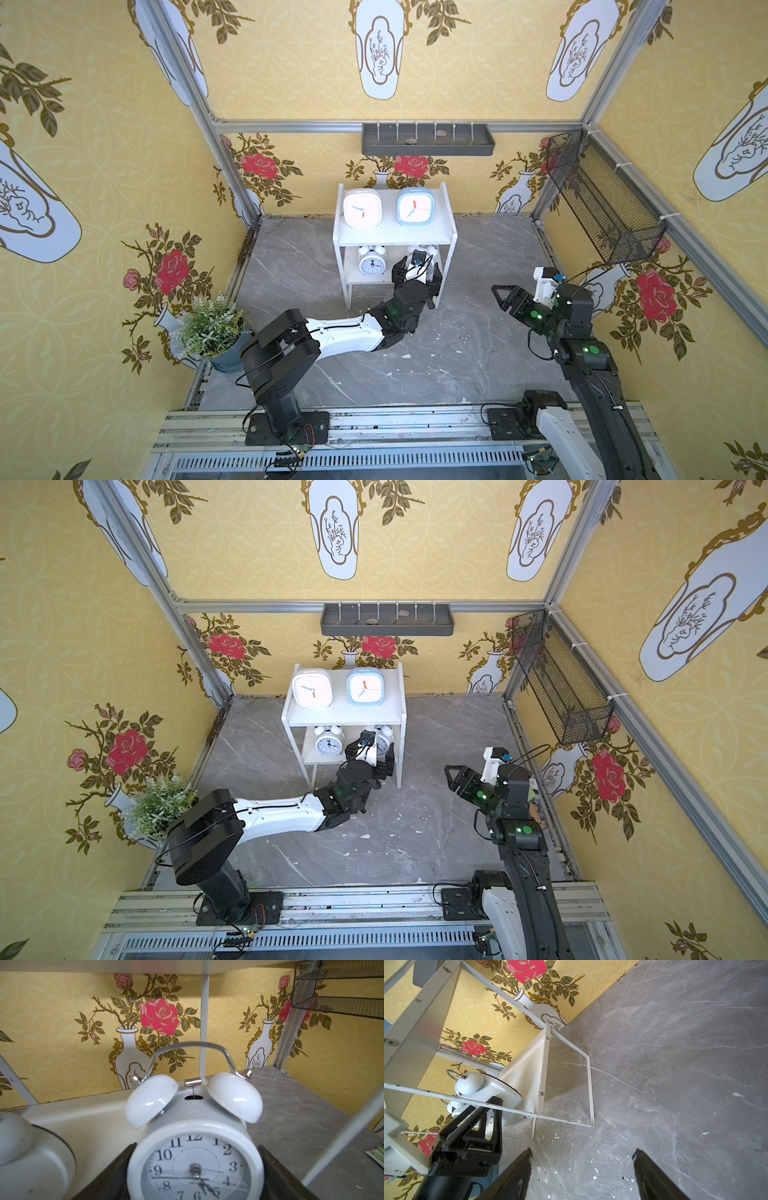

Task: Place the alarm clocks on the shelf by style
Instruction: Place the alarm on the shelf.

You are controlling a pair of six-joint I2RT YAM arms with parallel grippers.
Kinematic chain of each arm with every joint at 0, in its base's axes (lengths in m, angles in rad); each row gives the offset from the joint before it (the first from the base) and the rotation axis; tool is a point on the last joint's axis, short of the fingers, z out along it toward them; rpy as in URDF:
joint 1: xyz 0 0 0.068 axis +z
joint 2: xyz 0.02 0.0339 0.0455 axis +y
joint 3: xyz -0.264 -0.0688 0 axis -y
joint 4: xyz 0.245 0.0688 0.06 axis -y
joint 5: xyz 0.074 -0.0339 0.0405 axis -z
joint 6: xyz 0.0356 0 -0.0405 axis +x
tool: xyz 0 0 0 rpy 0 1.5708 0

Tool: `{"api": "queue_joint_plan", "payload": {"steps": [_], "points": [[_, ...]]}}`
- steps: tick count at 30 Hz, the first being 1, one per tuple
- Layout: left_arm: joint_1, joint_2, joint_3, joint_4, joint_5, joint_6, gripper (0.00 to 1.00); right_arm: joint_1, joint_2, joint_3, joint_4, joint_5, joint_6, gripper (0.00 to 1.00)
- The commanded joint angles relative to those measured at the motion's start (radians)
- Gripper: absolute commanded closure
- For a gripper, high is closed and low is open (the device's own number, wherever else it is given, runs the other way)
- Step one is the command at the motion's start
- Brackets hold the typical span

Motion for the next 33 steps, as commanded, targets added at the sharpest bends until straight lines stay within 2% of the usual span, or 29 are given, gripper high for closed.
{"api": "queue_joint_plan", "payload": {"steps": [1, 26, 30, 33], "points": [[0.0, 0.012, 0.005, 0.066, -0.018, -0.004, 0.55, -0.003, 0.004, 0.0, 0.051, -0.014, -0.013, 0.21], [-0.007, 0.036, 0.045, 0.03, -0.091, 0.025, 0.59, -0.022, 0.015, 0.012, 0.056, -0.049, -0.019, 0.2], [-0.012, 0.041, 0.045, 0.03, -0.098, 0.025, 0.58, -0.022, 0.01, 0.013, 0.057, -0.052, -0.017, 0.2], [-0.011, 0.048, 0.046, 0.025, -0.098, 0.023, 0.53, -0.022, 0.004, 0.013, 0.051, -0.052, -0.017, 0.2]]}}
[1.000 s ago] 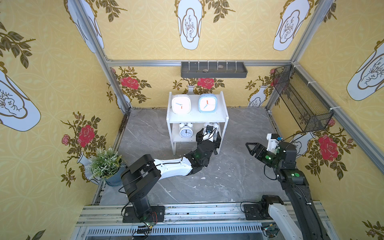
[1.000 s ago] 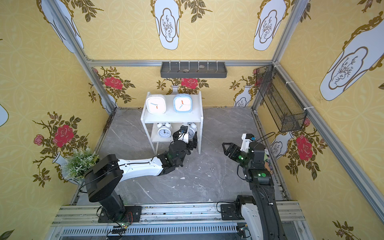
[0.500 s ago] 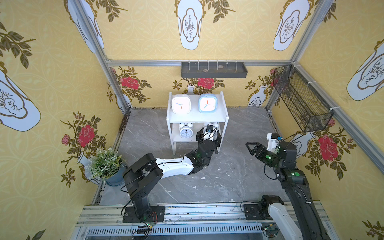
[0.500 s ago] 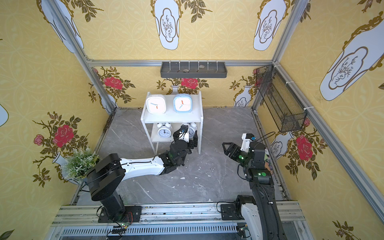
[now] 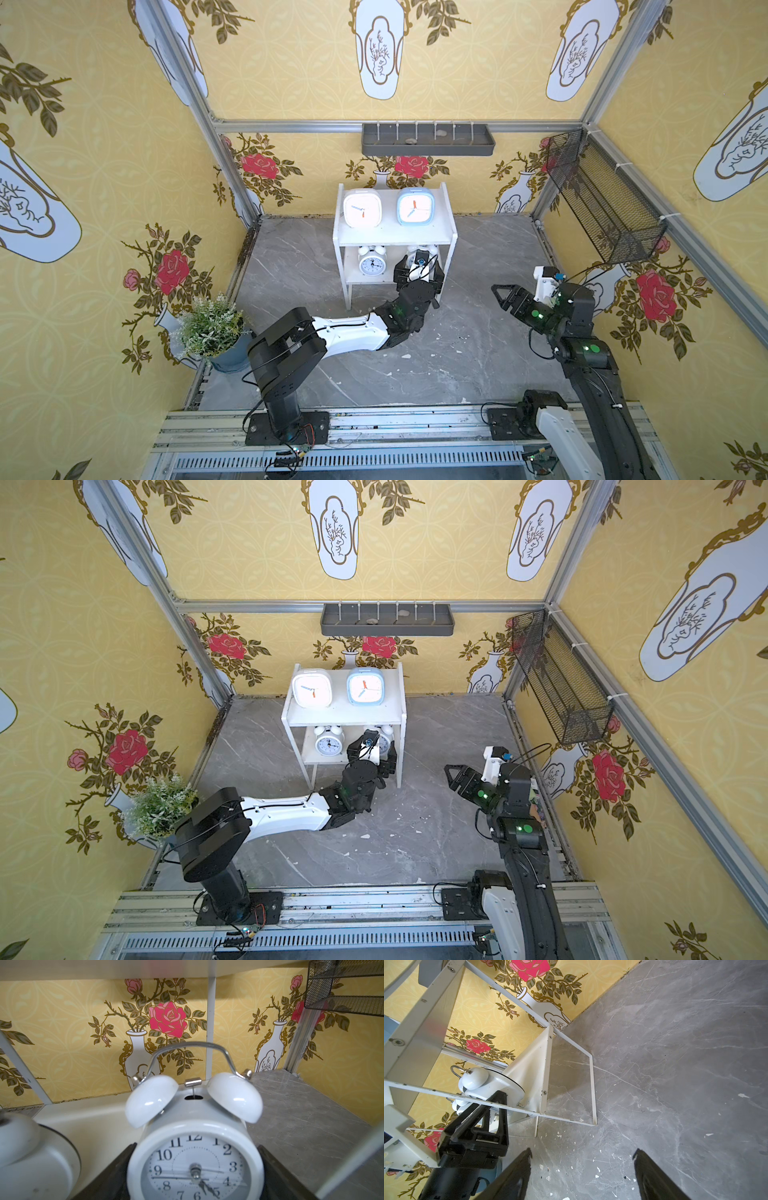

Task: Place the alarm clocks on the shelf by style
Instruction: Place the alarm on the shelf.

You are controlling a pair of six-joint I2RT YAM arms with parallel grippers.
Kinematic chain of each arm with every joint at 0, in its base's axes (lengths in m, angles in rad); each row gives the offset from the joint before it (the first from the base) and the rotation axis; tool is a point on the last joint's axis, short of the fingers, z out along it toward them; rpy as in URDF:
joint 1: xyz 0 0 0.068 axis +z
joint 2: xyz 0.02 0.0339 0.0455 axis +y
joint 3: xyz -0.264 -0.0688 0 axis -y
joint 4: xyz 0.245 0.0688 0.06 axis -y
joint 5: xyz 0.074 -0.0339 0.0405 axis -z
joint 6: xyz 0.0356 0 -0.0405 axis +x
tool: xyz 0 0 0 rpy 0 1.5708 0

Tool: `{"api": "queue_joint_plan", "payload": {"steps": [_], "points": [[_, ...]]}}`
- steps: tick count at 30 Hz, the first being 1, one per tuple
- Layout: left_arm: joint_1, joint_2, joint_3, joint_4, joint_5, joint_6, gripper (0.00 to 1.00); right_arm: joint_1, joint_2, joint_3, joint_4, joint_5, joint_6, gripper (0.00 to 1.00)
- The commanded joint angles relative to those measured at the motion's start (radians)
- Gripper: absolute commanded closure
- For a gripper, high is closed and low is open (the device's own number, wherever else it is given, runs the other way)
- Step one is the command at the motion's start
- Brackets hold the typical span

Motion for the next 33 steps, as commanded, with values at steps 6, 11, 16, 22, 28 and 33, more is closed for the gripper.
{"api": "queue_joint_plan", "payload": {"steps": [6, 11, 16, 22, 28, 33], "points": [[-0.005, 0.012, 0.002, 0.025, -0.026, 0.0, 0.43, -0.003, -0.005, 0.009, 0.05, -0.012, -0.008, 0.2], [-0.007, 0.013, 0.002, 0.023, -0.03, 0.004, 0.28, -0.005, -0.007, 0.011, 0.048, -0.013, -0.009, 0.2], [-0.011, 0.005, -0.004, 0.025, -0.03, 0.003, 0.2, -0.005, -0.01, 0.009, 0.049, -0.015, -0.006, 0.2], [-0.011, -0.001, -0.007, 0.025, -0.032, 0.005, 0.07, -0.006, -0.011, 0.011, 0.049, -0.017, -0.004, 0.19], [-0.012, -0.007, -0.01, 0.025, -0.025, 0.009, 0.01, -0.006, -0.012, 0.013, 0.05, -0.019, -0.003, 0.17], [-0.013, -0.008, -0.01, 0.025, -0.027, 0.016, 0.01, -0.007, -0.013, 0.017, 0.047, -0.022, -0.003, 0.17]]}}
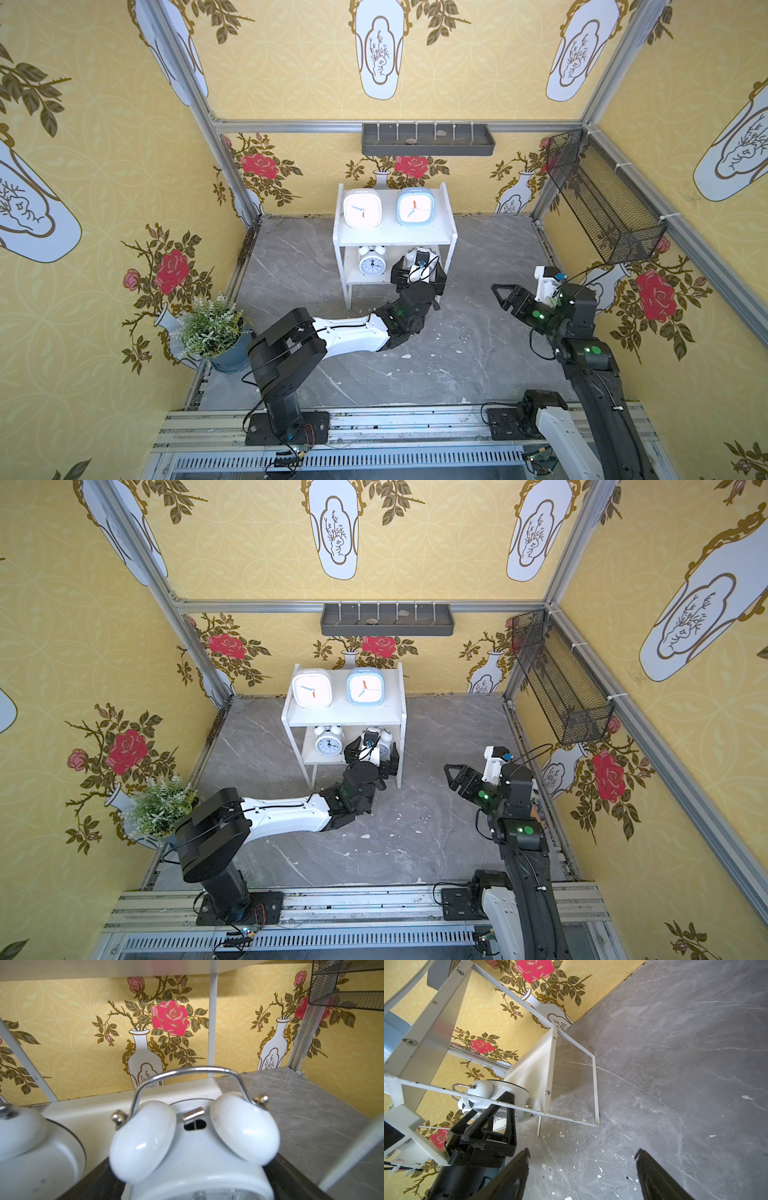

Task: Place the alarm clocks on the shelf by style
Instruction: Place the alarm on the shelf.

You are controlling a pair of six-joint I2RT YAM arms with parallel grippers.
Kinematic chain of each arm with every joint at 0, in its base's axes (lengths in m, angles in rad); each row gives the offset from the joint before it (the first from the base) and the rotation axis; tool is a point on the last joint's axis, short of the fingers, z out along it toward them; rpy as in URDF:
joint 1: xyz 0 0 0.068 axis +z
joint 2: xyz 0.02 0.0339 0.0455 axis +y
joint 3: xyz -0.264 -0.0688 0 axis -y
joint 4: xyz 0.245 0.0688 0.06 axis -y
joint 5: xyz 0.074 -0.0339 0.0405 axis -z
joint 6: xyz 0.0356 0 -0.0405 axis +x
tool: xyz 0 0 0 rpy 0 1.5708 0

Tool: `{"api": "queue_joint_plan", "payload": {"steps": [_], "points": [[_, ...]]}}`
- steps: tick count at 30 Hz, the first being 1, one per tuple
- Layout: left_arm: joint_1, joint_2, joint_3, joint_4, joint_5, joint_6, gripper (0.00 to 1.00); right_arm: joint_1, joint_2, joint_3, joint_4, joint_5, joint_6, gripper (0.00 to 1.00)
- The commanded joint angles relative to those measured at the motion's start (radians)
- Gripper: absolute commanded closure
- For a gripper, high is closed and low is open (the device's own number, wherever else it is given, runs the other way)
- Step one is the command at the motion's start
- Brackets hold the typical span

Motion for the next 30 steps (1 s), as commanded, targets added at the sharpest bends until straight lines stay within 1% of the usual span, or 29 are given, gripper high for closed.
{"api": "queue_joint_plan", "payload": {"steps": [1, 2, 4, 6, 14, 17, 19, 22, 30], "points": [[0.0, -0.003, -0.007, 0.03, -0.004, 0.012, 0.01, -0.001, -0.003, 0.012, 0.046, -0.003, -0.005, 0.17], [0.0, -0.003, -0.005, 0.03, -0.004, 0.012, 0.01, -0.001, -0.003, 0.014, 0.047, -0.003, -0.005, 0.17], [0.0, -0.002, -0.002, 0.03, -0.003, 0.015, 0.04, 0.0, -0.004, 0.011, 0.047, -0.003, -0.004, 0.17], [0.0, -0.001, 0.003, 0.029, -0.001, 0.021, 0.06, 0.0, -0.005, 0.014, 0.048, -0.004, -0.004, 0.17], [-0.001, -0.014, 0.016, 0.008, 0.003, 0.025, 0.06, 0.0, -0.011, 0.008, 0.048, -0.003, -0.005, 0.17], [0.002, -0.01, 0.025, -0.007, 0.003, 0.024, 0.1, -0.001, -0.009, 0.008, 0.048, -0.003, -0.005, 0.17], [0.002, -0.007, 0.032, -0.02, 0.0, 0.018, 0.11, -0.001, -0.009, 0.012, 0.048, -0.006, -0.006, 0.17], [0.005, -0.003, 0.044, -0.043, -0.008, 0.005, 0.16, -0.001, -0.01, 0.011, 0.046, -0.005, -0.007, 0.17], [0.007, 0.015, 0.052, -0.049, -0.042, -0.021, 0.23, -0.001, -0.012, 0.008, 0.049, -0.006, -0.011, 0.17]]}}
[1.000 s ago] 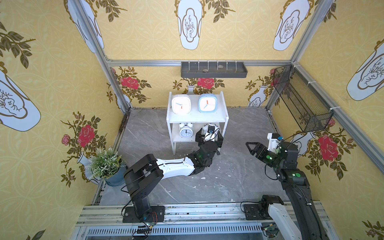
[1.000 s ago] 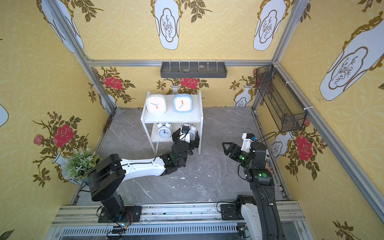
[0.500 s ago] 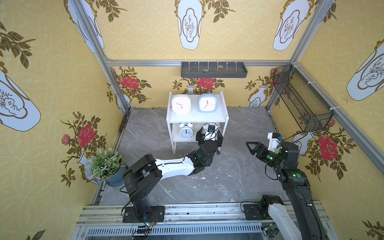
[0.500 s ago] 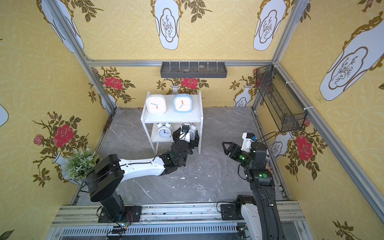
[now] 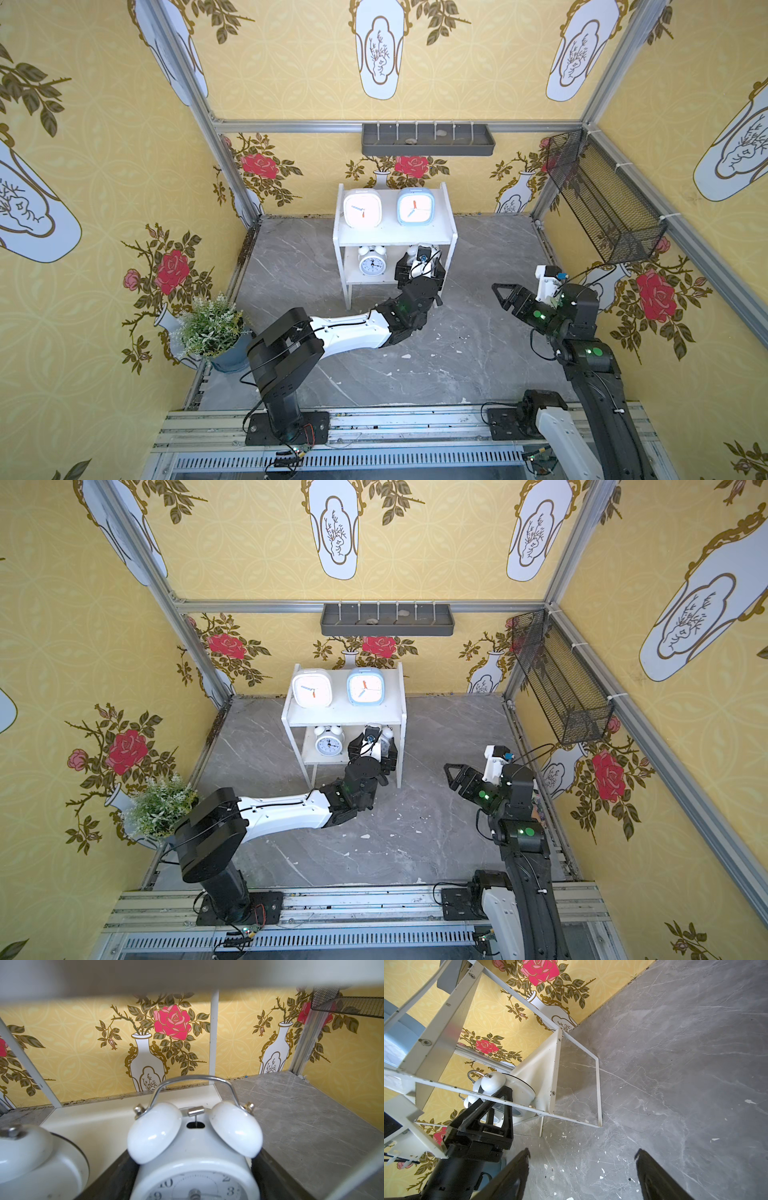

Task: Place the alarm clocks on the shelf by style
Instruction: Place the alarm on the shelf.

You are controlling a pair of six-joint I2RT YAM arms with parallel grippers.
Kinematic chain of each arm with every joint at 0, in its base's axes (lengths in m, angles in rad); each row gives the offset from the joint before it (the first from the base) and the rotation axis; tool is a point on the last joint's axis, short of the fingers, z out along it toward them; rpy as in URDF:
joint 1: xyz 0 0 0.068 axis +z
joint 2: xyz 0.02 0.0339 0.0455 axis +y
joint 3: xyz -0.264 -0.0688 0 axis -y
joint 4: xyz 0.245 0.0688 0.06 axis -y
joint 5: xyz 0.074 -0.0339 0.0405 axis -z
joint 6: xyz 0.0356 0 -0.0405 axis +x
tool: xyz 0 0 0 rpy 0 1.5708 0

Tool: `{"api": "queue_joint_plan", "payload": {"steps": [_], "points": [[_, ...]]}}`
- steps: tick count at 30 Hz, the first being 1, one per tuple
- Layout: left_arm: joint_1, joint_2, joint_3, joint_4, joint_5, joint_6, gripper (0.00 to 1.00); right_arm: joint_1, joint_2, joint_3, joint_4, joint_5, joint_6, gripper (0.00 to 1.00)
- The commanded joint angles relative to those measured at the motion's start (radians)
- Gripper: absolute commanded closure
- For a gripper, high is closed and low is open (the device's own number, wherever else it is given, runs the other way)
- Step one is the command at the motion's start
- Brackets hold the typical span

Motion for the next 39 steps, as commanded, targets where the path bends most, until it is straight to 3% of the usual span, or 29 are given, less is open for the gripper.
{"api": "queue_joint_plan", "payload": {"steps": [1, 5, 11, 16, 22, 39], "points": [[0.003, 0.019, -0.007, 0.022, -0.025, -0.015, 0.24, -0.001, 0.0, 0.005, 0.049, -0.002, -0.009, 0.17], [0.001, 0.024, -0.027, 0.049, -0.032, -0.041, 0.29, -0.002, 0.002, 0.012, 0.047, 0.0, -0.015, 0.17], [0.001, 0.025, -0.054, 0.087, -0.032, -0.046, 0.3, -0.002, 0.005, 0.017, 0.048, -0.003, -0.015, 0.17], [-0.006, 0.025, -0.057, 0.087, -0.028, -0.043, 0.13, -0.004, 0.007, 0.022, 0.052, -0.006, -0.013, 0.17], [-0.014, 0.016, -0.06, 0.104, -0.031, -0.027, 0.01, -0.004, 0.003, 0.023, 0.047, -0.008, -0.012, 0.17], [-0.046, -0.054, -0.141, 0.105, -0.08, -0.022, 0.01, -0.005, -0.01, 0.023, 0.042, -0.006, 0.004, 0.14]]}}
